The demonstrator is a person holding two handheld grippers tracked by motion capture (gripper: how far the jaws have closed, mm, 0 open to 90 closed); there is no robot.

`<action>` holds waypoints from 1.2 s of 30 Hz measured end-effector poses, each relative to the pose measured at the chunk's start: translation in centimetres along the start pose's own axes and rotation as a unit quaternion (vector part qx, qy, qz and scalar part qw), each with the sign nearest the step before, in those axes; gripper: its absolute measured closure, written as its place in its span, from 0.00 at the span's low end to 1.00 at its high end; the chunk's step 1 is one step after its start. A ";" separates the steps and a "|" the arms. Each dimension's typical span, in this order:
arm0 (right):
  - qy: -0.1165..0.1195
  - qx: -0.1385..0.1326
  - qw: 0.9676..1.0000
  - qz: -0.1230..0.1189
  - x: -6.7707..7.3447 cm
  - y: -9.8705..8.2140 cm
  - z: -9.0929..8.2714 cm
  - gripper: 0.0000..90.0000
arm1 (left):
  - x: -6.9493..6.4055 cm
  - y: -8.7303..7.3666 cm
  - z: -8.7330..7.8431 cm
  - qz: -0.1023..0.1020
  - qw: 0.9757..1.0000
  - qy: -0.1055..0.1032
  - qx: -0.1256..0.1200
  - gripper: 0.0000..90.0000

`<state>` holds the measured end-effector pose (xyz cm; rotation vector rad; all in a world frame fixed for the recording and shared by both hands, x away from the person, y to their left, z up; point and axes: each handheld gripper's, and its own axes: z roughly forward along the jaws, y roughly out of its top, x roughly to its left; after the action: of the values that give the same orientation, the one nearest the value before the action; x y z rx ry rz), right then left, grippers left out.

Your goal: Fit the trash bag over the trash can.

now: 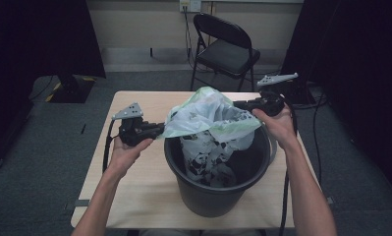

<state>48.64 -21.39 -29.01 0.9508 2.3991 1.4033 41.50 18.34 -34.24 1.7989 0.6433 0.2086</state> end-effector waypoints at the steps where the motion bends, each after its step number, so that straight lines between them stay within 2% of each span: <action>1: 0.000 0.001 1.000 0.003 -0.1 -0.3 0.3 1.00 | 0.0 -0.1 0.0 0.000 1.000 -0.004 0.002 0.96; 2: 0.004 0.000 1.000 0.005 -0.2 -0.4 0.4 1.00 | 0.1 -0.3 0.0 0.000 1.000 -0.016 0.006 0.96; 4: 0.004 -0.002 1.000 0.008 -0.3 -0.5 0.5 1.00 | 0.0 -0.4 -0.2 0.002 1.000 -0.019 0.006 0.96; 5: -0.005 -0.006 1.000 0.007 -0.2 -0.4 0.4 0.97 | 0.0 -0.4 -0.3 0.002 1.000 -0.022 0.006 0.96; 7: -0.027 -0.010 1.000 0.008 -0.1 -0.1 0.1 0.81 | 0.0 -0.3 -0.7 0.003 1.000 -0.017 0.003 0.92; 9: -0.036 -0.021 0.999 0.011 -0.1 0.4 -0.4 0.74 | 0.2 -0.1 -1.2 0.000 1.000 -0.013 -0.007 0.88; 11: -0.048 -0.039 0.998 0.013 0.0 0.9 -1.1 0.64 | 0.4 0.3 -1.8 -0.004 1.000 0.002 -0.018 0.77; 15: -0.048 -0.057 0.997 0.005 0.6 1.4 -2.1 0.61 | 0.6 1.3 -3.1 -0.004 0.999 0.015 -0.041 0.67; 20: -0.044 -0.070 0.997 -0.003 1.4 1.9 -2.6 0.59 | 0.6 2.7 -4.1 0.003 0.998 0.026 -0.059 0.60; 26: -0.026 -0.075 0.997 -0.014 2.3 2.1 -2.4 0.68 | 0.2 4.5 -3.7 0.015 0.997 0.030 -0.072 0.57; 27: -0.018 -0.075 0.997 -0.016 2.3 2.1 -2.3 0.74 | 0.2 4.7 -3.5 0.013 0.997 0.029 -0.077 0.57; 31: -0.012 -0.072 0.997 -0.025 2.7 2.2 -1.8 0.71 | 0.4 5.4 -2.3 -0.006 0.995 0.009 -0.094 0.53; 33: -0.011 -0.074 0.997 -0.024 2.8 2.3 -1.8 0.69 | 0.3 5.6 -1.4 -0.010 0.996 -0.003 -0.087 0.52; 34: -0.011 -0.073 0.997 -0.026 2.9 2.3 -1.8 0.67 | 0.1 5.6 -1.0 -0.009 0.997 -0.012 -0.081 0.53; 36: -0.014 -0.071 0.997 -0.027 2.9 2.3 -1.9 0.64 | -0.1 5.4 -0.6 -0.004 0.997 -0.017 -0.070 0.56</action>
<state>46.45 -20.14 -25.68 0.8595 2.2522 1.5069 42.82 17.73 -29.05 1.6609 0.5978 0.2119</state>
